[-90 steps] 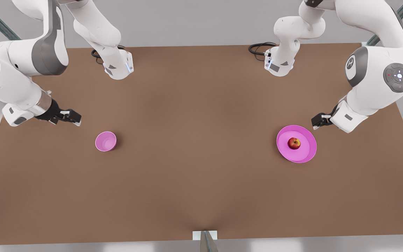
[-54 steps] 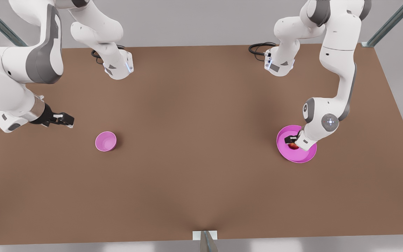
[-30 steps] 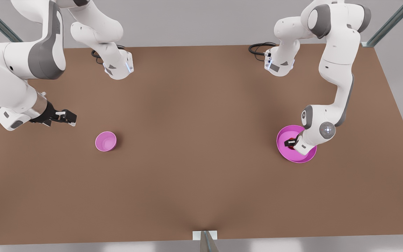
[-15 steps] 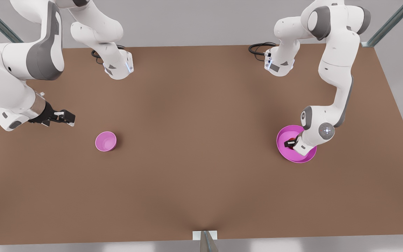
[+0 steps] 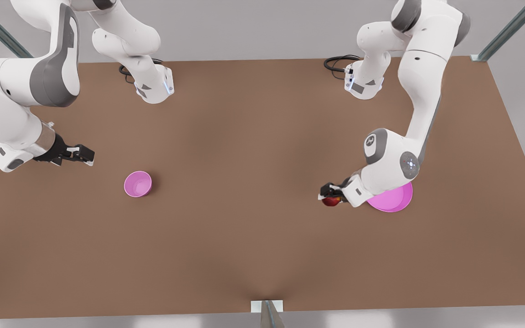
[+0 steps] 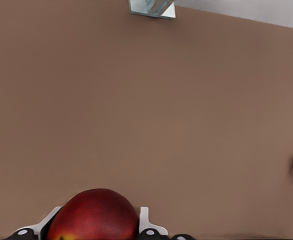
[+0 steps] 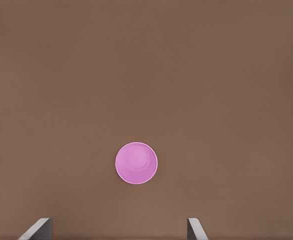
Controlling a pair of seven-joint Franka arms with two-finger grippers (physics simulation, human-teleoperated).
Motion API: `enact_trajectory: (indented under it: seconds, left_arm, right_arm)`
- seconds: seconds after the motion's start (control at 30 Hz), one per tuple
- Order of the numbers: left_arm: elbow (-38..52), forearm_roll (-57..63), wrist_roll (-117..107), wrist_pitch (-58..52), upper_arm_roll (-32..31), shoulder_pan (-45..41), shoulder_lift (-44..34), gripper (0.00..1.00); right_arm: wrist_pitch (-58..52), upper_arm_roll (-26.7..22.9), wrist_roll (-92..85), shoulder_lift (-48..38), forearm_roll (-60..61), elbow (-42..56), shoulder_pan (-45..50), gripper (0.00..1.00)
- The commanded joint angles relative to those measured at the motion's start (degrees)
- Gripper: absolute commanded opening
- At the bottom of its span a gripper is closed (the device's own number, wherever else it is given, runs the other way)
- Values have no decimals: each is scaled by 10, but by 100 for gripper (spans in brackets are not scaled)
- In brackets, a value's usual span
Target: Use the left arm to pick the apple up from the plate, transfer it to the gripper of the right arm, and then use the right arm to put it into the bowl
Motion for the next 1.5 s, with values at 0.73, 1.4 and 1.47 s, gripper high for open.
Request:
enact_trajectory:
  seconds: [0.73, 1.4, 1.47]
  left_arm:
    - [284, -689, 1437, 168, -17, -216, 285, 67]
    - [334, -695, 1436, 179, -29, -233, 312, 67]
    - [335, -694, 1436, 179, -29, -237, 312, 67]
  right_arm:
    - [139, 17, -55, 253, 726, -5, -4, 100]
    - [257, 46, -413, 350, 954, -1, 105, 100]
    - [256, 46, -439, 354, 952, -6, 102, 100]
